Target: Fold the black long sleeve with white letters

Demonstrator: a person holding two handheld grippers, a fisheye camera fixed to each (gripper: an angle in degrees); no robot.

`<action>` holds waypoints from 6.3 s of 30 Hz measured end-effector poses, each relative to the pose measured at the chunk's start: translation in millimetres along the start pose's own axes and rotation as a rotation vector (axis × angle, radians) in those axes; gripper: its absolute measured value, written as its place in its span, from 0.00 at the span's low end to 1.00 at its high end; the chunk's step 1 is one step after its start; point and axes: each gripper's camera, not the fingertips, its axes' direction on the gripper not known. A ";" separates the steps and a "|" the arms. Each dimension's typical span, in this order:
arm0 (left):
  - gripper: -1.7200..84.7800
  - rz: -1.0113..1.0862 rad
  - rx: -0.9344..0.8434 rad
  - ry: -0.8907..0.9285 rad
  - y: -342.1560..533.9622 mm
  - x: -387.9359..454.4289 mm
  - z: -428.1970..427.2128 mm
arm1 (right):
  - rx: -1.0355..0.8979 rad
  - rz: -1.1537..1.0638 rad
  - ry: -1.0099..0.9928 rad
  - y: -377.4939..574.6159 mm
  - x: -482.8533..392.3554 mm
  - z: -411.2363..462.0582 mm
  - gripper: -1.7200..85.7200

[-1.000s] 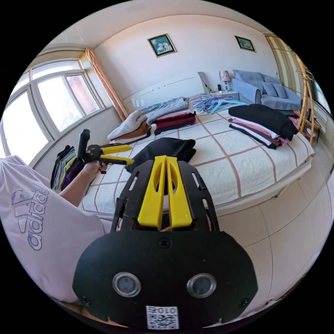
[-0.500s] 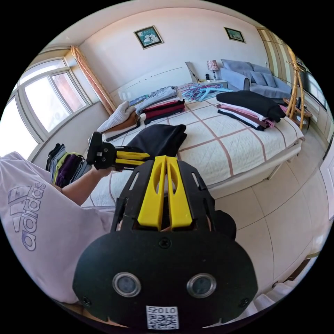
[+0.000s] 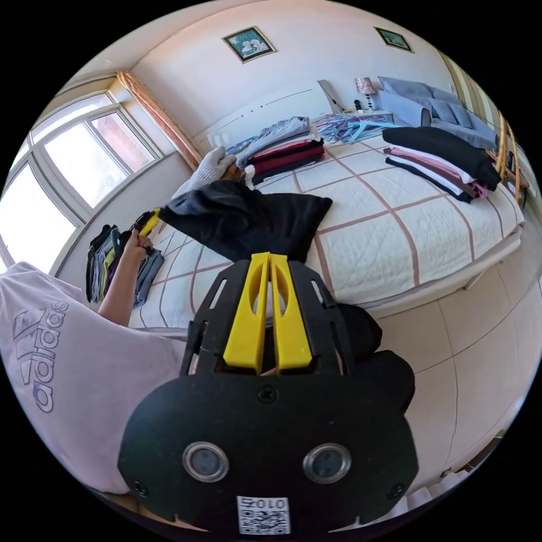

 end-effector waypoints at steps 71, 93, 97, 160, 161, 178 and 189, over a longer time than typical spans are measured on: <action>0.02 0.855 -0.394 -0.181 -4.5 106.4 19.7 | -0.009 -0.734 -0.059 -236.2 -128.5 31.6 0.07; 0.05 0.843 -0.386 -0.439 115.9 77.3 -44.3 | -0.129 -0.712 0.374 22.6 -193.3 97.1 0.14; 0.05 0.920 -0.409 -0.390 141.5 92.8 -48.4 | -0.163 -0.930 0.474 78.8 -246.6 153.6 0.15; 0.12 1.739 -0.353 -0.216 328.3 177.8 12.8 | 0.003 0.114 0.083 -126.6 57.4 3.9 0.06; 0.11 1.744 -0.335 -0.257 328.7 176.4 17.0 | 0.007 0.110 0.080 -128.8 58.2 0.1 0.06; 0.08 1.097 -0.964 0.374 33.2 125.3 100.9 | -0.158 -0.261 -0.195 -157.0 60.1 -15.7 0.06; 0.13 0.819 -0.661 0.144 9.8 81.8 109.6 | -0.160 -0.080 0.046 -156.1 89.1 20.0 0.15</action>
